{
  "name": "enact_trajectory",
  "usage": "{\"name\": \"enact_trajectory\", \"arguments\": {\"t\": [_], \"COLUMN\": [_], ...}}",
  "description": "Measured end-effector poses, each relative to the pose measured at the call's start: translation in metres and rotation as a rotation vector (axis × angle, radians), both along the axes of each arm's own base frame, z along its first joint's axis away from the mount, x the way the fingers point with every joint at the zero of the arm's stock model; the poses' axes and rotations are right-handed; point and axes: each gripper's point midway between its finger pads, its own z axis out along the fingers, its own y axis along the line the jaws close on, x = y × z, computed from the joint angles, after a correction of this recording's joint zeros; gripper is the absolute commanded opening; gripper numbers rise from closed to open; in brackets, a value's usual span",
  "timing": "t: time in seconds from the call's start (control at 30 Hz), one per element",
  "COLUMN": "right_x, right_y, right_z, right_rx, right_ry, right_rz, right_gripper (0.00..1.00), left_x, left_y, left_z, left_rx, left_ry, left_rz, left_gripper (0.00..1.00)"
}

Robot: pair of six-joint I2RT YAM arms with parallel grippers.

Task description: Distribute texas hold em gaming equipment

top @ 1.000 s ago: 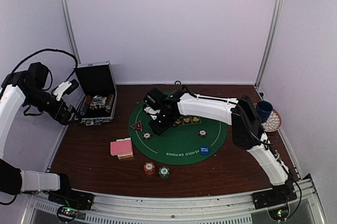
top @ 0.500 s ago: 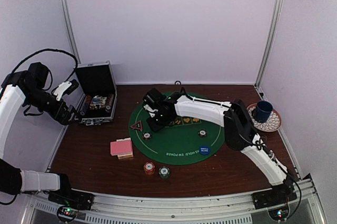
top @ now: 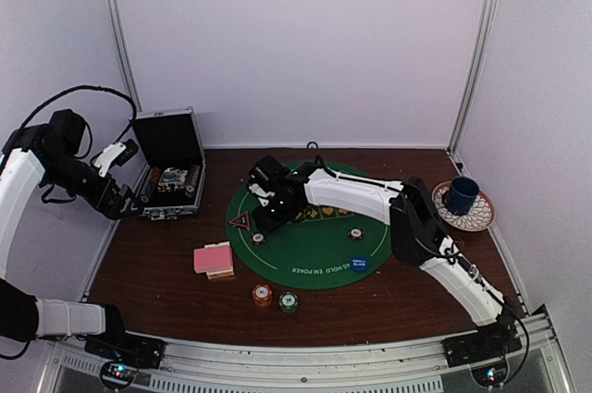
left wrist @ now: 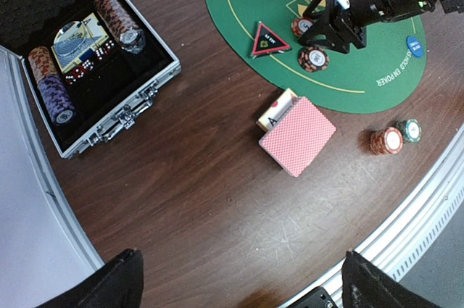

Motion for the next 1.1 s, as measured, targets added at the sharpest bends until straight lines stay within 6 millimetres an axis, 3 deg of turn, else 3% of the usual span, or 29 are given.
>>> {"name": "enact_trajectory", "arguments": {"t": [0.13,0.33,0.4,0.53,0.63,0.73,0.8,0.9,1.1], "right_x": [-0.001,-0.019,-0.035,-0.095,-0.146,-0.194,-0.215,-0.228,-0.229], "right_y": [0.000,-0.005,-0.007,-0.006,-0.001,0.003,-0.002,-0.007,-0.008], "right_z": [0.009,0.063,0.084,0.108,0.101,0.074,0.057,0.044,0.042], "right_rx": [0.007,0.036,0.046,0.044,0.021,-0.030,-0.073,-0.110,-0.119], "right_ry": [-0.006,-0.045,-0.062,-0.071,-0.049,-0.003,0.029,0.053,0.048], "right_rz": [0.003,0.037,0.070,0.181,0.281,0.378,0.418,0.447,0.458], "right_gripper": [0.62,0.68,0.71,0.76,0.78,0.79,0.80,0.81,0.81], "left_x": [0.000,0.000,0.000,-0.001,-0.002,-0.003,-0.004,-0.004,-0.005], "left_y": [0.000,0.000,0.000,0.000,-0.001,-0.001,-0.001,-0.002,-0.002], "left_z": [0.000,0.000,0.000,0.002,0.004,0.005,0.005,0.004,0.005], "left_rx": [0.000,0.001,0.001,0.001,-0.001,-0.003,-0.004,-0.005,-0.006], "left_ry": [0.000,-0.001,-0.002,-0.008,-0.017,-0.022,-0.023,-0.022,-0.027], "left_rz": [0.000,0.001,0.001,0.000,-0.001,-0.002,-0.003,-0.004,-0.005], "left_gripper": [0.98,0.98,0.98,0.98,0.98,0.98,0.98,0.97,0.97]}}
